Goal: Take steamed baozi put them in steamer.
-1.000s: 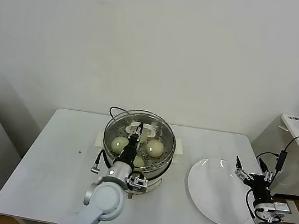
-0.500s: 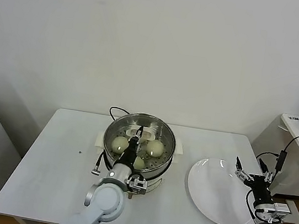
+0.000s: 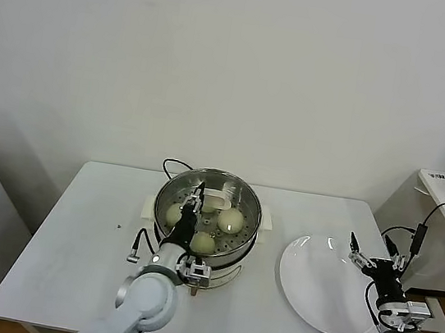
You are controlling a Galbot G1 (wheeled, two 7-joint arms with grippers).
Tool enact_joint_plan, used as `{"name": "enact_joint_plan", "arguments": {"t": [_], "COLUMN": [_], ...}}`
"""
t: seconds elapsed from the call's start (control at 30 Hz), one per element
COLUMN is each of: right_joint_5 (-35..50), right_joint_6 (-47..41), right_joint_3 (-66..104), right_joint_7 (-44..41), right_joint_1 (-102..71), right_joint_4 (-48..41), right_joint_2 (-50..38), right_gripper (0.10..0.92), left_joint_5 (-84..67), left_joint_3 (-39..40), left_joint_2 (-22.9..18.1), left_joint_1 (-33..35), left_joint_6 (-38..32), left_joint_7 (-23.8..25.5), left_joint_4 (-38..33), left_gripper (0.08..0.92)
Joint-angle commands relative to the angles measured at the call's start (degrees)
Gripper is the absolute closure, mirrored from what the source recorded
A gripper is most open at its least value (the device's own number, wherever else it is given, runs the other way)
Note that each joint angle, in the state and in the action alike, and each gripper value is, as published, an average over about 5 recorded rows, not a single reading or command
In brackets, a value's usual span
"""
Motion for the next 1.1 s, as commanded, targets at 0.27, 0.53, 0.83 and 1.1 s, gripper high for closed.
{"name": "enact_joint_plan", "arguments": {"t": [0.27,0.53,0.83,1.1], "right_joint_5": [2.3,1.6,-0.9,-0.4], "right_joint_6": [-3.5,-3.6,-6.0,-6.1], "right_joint_3": [-1.7,-4.1,-1.1,-1.1], "right_joint_7": [1.7,3.7,3.9,4.3], "right_joint_1": [1.0,1.0,-1.8,-2.9], "right_joint_4": [1.0,2.1,3.9,4.7], "right_joint_2": [-0.6,0.5,1.9,2.6], "right_gripper": [0.203,0.203,0.203,0.203], "left_joint_5": [-72.9,-101.1,-105.5,-99.0], "left_joint_3": [-15.4,-33.5,-38.1,-36.0], "left_joint_2": [7.9,5.8,10.5,11.9], "left_joint_1": [4.0,6.3,9.0,9.2], "left_joint_6": [-12.3,-6.0,-7.6,-13.6], "left_joint_7": [4.3,-12.7,-14.8,-11.5], "left_joint_4": [-24.0,-19.3,-4.7,7.3], "left_gripper": [0.361,0.184,0.177,0.177]}}
